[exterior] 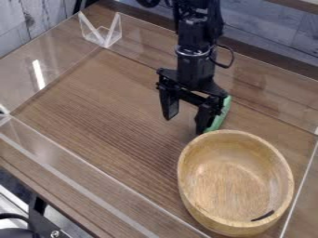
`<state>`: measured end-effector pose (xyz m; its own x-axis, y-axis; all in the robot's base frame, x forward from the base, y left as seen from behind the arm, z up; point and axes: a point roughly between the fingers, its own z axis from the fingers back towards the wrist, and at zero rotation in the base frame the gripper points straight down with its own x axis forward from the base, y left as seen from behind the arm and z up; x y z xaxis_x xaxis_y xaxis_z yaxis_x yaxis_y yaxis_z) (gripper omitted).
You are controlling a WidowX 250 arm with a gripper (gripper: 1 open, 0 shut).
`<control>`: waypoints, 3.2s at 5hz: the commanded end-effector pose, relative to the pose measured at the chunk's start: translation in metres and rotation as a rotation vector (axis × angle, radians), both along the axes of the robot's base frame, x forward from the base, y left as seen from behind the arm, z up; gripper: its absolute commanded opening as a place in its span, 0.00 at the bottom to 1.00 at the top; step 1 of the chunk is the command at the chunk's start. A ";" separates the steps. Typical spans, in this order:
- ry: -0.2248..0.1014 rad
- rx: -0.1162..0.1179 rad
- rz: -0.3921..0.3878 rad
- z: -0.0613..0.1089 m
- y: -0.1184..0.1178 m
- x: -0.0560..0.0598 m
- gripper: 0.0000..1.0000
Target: Put green stick into wooden bowl
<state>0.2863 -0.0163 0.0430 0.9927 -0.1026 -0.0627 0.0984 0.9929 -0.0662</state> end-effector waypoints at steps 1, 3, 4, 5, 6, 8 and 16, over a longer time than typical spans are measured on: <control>-0.031 0.001 0.028 0.002 0.003 0.007 1.00; -0.034 -0.004 0.046 -0.004 0.004 0.010 1.00; -0.045 -0.008 0.057 -0.003 0.004 0.013 1.00; -0.062 -0.013 0.071 -0.001 0.004 0.016 1.00; -0.074 -0.016 0.082 -0.002 0.004 0.019 1.00; -0.099 -0.021 0.105 -0.005 0.003 0.024 1.00; -0.138 -0.062 0.212 -0.009 -0.011 0.040 0.00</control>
